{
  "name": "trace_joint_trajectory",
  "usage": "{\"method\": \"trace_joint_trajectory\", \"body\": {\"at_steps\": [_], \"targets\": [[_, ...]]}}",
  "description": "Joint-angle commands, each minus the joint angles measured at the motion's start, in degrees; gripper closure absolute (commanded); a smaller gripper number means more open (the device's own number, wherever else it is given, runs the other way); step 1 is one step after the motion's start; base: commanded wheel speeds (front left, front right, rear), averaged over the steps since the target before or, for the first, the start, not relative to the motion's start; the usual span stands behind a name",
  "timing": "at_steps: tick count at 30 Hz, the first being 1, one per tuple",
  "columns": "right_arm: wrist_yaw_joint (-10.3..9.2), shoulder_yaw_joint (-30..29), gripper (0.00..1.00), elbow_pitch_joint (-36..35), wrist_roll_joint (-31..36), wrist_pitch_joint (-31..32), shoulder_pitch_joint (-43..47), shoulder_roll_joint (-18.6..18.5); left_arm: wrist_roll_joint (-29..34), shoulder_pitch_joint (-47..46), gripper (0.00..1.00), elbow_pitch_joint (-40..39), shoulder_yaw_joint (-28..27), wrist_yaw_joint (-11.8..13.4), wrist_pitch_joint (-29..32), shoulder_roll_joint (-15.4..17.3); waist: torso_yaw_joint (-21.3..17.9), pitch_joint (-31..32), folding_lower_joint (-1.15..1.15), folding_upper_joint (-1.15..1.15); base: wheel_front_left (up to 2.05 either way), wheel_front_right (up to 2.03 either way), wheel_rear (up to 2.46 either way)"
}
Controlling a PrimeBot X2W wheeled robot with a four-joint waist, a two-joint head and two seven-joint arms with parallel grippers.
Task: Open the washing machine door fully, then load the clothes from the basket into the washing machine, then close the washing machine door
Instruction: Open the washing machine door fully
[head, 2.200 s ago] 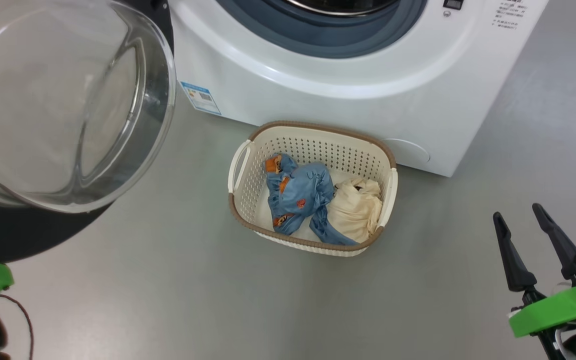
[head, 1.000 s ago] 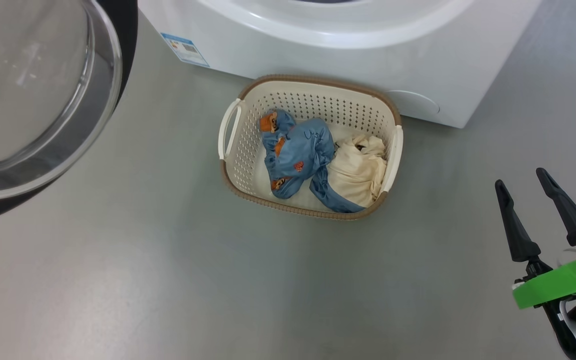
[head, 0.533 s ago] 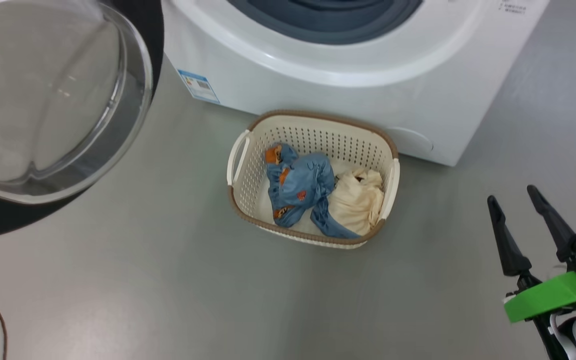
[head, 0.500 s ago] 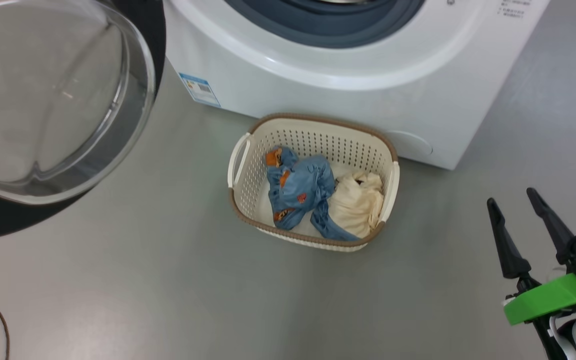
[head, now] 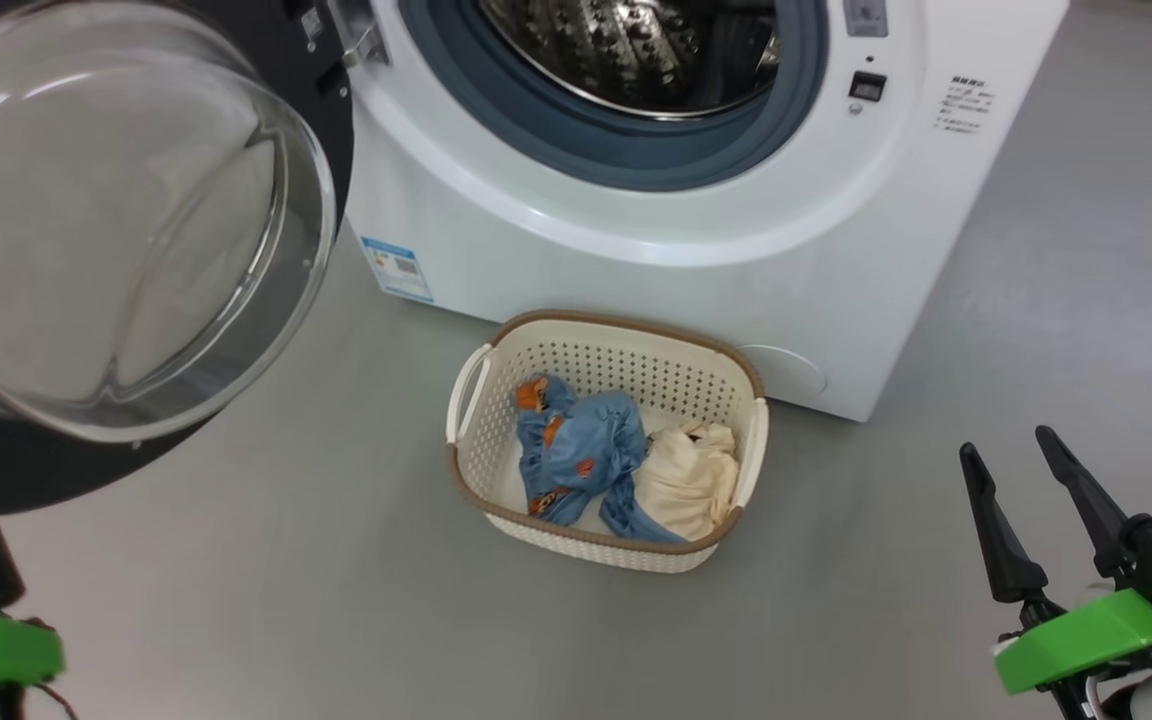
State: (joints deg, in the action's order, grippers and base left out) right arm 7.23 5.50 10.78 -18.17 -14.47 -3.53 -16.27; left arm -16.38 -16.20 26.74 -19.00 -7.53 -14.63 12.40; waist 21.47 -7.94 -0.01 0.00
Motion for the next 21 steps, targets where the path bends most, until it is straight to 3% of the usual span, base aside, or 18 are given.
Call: {"method": "trace_joint_trajectory", "body": {"at_steps": [1, 7, 13, 21], "targets": [[0.25, 0.98, 0.0, -1.46, -0.33, -0.52, 0.76, -0.72, -1.12, 0.85, 0.0, -2.51, -0.4, 0.05, -0.37, 1.75, -1.42, 1.17, 0.01, 0.0, 0.0, 0.0, 0.0], [0.25, 0.96, 0.0, -1.74, -0.5, -0.52, 1.58, -0.08, -4.61, 5.19, 0.0, -6.97, 6.01, 0.05, -0.37, 0.88, -4.23, 2.34, 0.01, 0.0, 0.0, 0.0, 0.0], [0.25, 0.59, 0.0, -2.32, -0.37, -0.52, 1.67, 0.43, -3.38, 7.74, 0.0, -10.52, 11.84, 0.05, -0.37, 1.66, -8.07, 2.59, 0.01, 0.0, 0.0, 0.0, 0.0], [0.25, -0.07, 0.0, -2.84, -0.18, -0.52, 1.63, 1.1, -3.3, 8.59, 0.0, -11.63, 14.9, 0.05, -0.37, 1.51, -12.99, 2.07, 0.01, 0.0, 0.0, 0.0, 0.0]]}}
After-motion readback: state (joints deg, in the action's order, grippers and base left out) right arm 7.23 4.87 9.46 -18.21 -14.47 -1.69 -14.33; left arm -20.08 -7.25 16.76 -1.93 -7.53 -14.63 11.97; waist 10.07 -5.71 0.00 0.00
